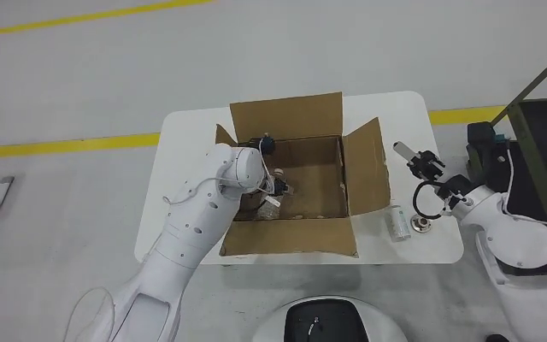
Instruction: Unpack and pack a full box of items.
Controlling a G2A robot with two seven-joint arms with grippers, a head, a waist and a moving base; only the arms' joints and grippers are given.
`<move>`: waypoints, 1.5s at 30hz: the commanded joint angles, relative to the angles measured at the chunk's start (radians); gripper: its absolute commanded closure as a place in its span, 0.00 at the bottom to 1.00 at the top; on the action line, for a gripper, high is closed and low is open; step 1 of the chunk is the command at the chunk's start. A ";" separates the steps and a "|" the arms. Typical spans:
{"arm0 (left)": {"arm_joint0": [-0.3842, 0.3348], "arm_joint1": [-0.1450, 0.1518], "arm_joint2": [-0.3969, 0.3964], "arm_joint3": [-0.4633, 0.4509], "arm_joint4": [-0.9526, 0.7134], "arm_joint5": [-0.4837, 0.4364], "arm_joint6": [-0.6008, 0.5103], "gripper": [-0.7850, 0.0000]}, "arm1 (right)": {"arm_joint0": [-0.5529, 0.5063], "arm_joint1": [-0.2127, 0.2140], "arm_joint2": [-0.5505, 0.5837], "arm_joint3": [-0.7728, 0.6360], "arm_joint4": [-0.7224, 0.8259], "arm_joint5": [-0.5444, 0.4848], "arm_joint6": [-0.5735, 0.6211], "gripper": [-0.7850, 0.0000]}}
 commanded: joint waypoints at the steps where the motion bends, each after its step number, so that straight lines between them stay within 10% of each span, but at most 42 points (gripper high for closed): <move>1: -0.002 0.006 -0.034 -0.059 -0.021 -0.033 0.015 0.00 | 0.000 0.001 0.000 -0.001 -0.001 0.000 0.001 0.00; 7: 0.000 0.043 -0.158 -0.239 0.013 -0.130 0.011 0.00 | -0.004 0.004 0.003 -0.003 -0.006 -0.011 -0.005 0.09; 11: 0.024 0.073 -0.266 -0.361 0.081 -0.192 0.029 0.00 | -0.010 0.011 0.010 -0.007 -0.073 -0.055 0.009 0.84; 13: 0.038 0.083 -0.312 -0.397 0.091 -0.181 0.025 0.00 | -0.012 0.014 0.021 -0.008 -0.100 -0.069 0.015 1.00; 28: 0.133 0.122 -0.457 -0.568 0.209 -0.182 0.003 0.00 | -0.045 0.084 0.041 -0.108 -0.670 -0.362 0.586 1.00; 45: 0.133 0.122 -0.457 -0.568 0.209 -0.182 0.003 0.00 | -0.099 0.086 -0.015 -0.077 -0.738 -0.325 0.597 1.00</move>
